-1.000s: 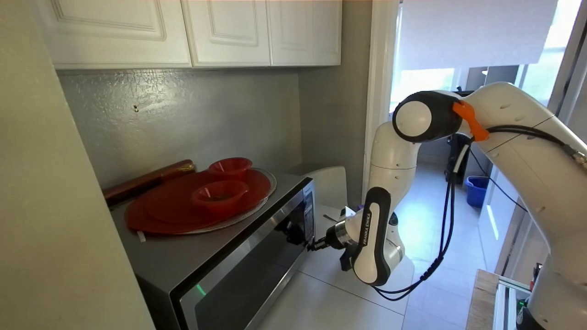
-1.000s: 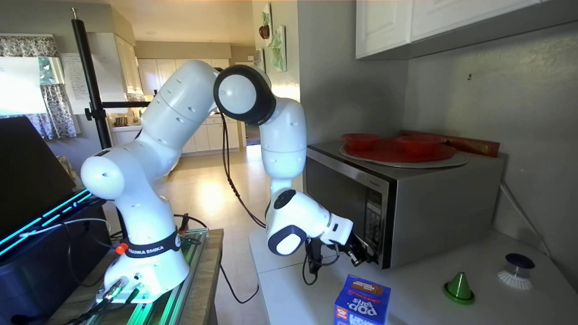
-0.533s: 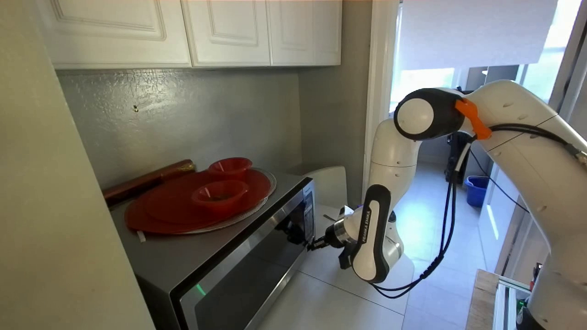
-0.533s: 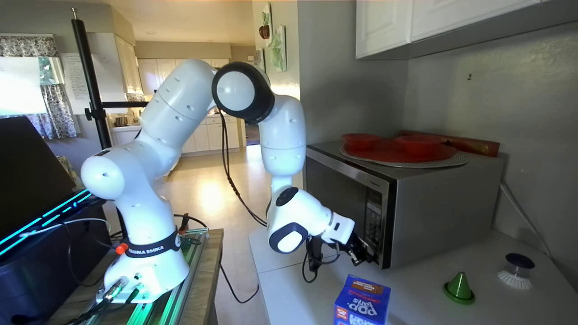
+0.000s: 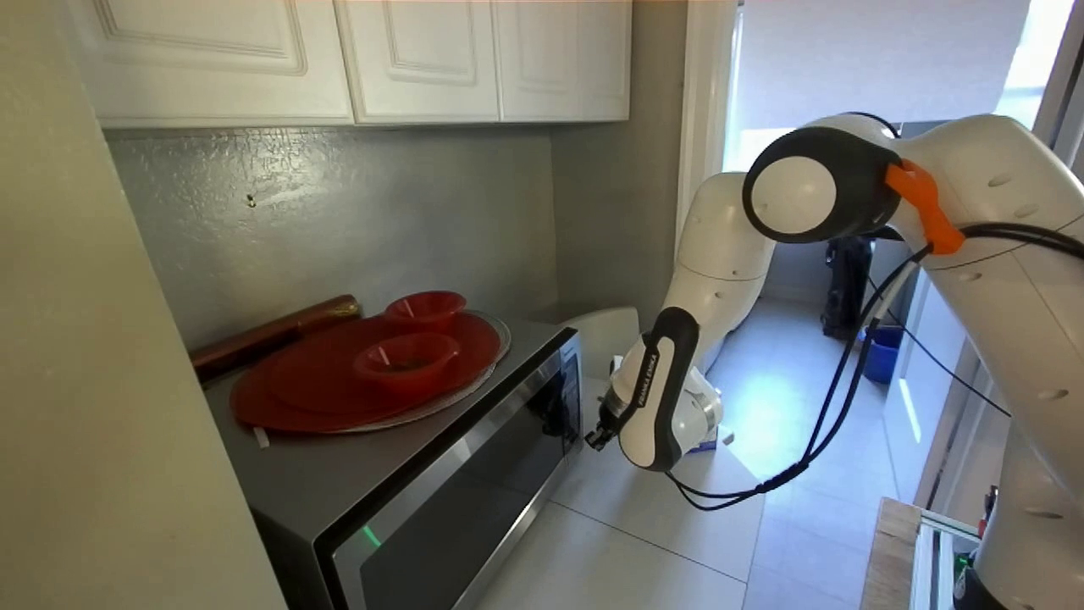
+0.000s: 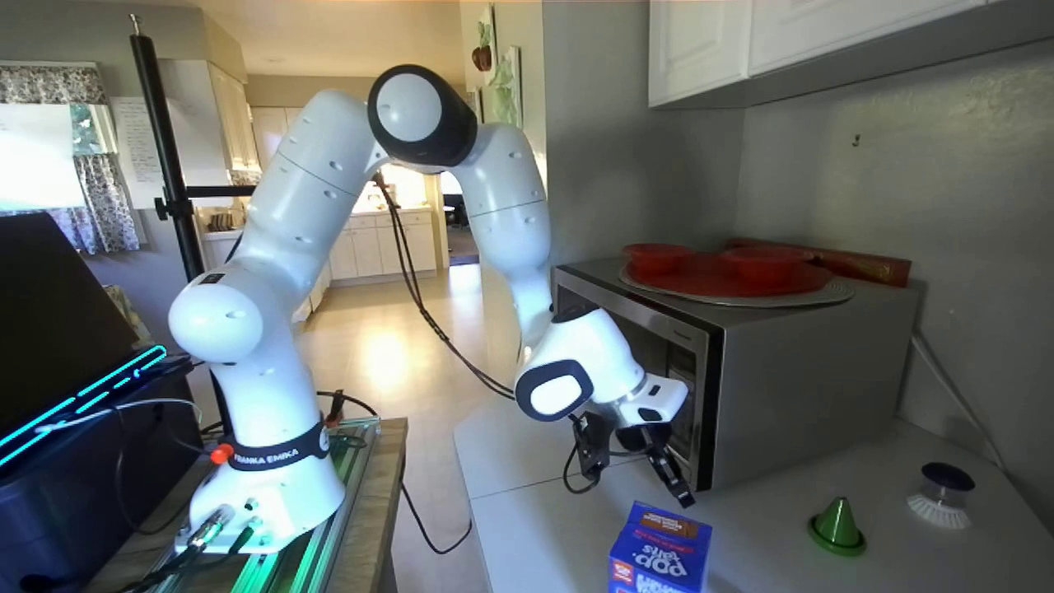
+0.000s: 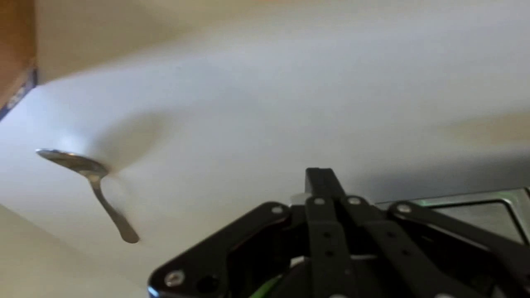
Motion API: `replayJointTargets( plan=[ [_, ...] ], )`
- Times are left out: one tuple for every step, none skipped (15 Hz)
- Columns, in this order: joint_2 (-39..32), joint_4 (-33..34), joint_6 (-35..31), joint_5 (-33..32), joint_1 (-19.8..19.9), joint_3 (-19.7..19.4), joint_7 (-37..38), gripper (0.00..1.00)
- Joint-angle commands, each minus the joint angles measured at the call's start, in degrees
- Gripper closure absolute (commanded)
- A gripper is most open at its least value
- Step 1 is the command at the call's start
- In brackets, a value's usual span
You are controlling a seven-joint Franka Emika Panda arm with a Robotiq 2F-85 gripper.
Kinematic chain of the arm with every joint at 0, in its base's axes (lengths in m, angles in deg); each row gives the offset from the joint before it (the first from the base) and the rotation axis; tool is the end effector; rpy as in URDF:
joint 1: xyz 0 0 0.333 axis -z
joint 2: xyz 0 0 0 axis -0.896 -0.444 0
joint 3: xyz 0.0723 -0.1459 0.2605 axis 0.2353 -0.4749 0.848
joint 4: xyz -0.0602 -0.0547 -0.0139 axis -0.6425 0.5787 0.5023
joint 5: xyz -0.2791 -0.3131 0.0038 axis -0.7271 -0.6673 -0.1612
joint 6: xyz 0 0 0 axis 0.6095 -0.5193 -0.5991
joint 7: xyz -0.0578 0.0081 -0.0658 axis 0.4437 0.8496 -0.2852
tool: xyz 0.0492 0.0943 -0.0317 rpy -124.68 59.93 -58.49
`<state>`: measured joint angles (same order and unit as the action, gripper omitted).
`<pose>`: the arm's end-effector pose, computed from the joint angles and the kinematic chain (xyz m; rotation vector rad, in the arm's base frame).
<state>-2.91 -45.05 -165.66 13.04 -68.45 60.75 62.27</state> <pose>0.5278 -0.0746 0.1003 2.9049 -0.1770 0.7557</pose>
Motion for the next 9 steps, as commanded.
replayJointTargets(
  plan=[
    [-1.01, 0.75, 7.25, 3.34, -12.28, -12.12, -4.22, 1.00],
    [-1.66, 0.64, 8.53, 2.52, -15.21, -15.22, -4.14, 1.00],
    [-2.09, 0.20, 9.51, 1.60, -17.66, -17.81, -3.80, 1.00],
    [-2.41, -0.02, 10.31, 0.54, -19.20, -19.02, -3.43, 1.00],
    [-2.16, -0.70, 10.49, -0.39, -20.20, -19.79, -3.26, 1.00],
    [-1.61, -1.47, 11.30, -1.12, -21.31, -20.47, -3.29, 1.00],
    [-0.81, -2.19, 11.47, -1.77, -21.49, -20.17, -3.43, 1.00],
    [-0.08, -2.67, 11.58, -2.35, -21.38, -19.61, -3.57, 1.00],
    [0.85, -3.41, 11.64, -2.82, -21.39, -19.15, -3.75, 1.00]
  ],
)
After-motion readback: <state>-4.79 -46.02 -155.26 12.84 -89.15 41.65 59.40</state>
